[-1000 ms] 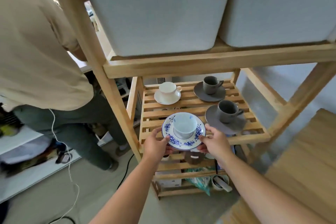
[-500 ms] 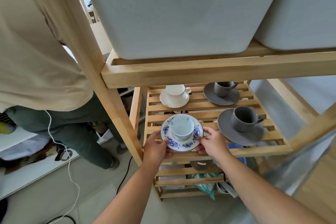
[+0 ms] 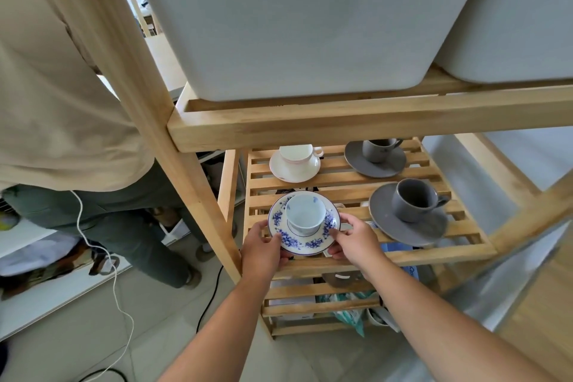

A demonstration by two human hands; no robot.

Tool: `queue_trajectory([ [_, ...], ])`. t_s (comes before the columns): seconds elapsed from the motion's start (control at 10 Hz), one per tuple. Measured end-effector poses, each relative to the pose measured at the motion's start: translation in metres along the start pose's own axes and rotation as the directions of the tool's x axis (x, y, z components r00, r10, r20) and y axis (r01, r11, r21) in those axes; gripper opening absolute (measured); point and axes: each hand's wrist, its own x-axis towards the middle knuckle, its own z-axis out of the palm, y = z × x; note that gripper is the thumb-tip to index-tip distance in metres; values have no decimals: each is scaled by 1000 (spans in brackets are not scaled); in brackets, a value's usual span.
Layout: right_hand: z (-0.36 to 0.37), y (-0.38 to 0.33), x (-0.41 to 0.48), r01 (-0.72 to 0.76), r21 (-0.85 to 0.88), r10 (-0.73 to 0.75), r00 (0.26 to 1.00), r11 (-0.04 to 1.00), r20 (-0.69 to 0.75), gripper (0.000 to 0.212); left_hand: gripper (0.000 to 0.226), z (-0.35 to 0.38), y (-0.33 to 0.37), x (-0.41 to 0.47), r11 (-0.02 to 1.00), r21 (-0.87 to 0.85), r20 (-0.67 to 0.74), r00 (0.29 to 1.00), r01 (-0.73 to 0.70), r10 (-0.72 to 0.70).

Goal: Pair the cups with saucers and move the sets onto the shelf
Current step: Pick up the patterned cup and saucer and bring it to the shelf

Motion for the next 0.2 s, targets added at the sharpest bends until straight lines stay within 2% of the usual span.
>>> queue_trajectory([
  [0.2,-10,-10,-17,-11,-6,11,999,1000,-32,40,42,-6,5,-15,998,66,5,1000,-19,19],
])
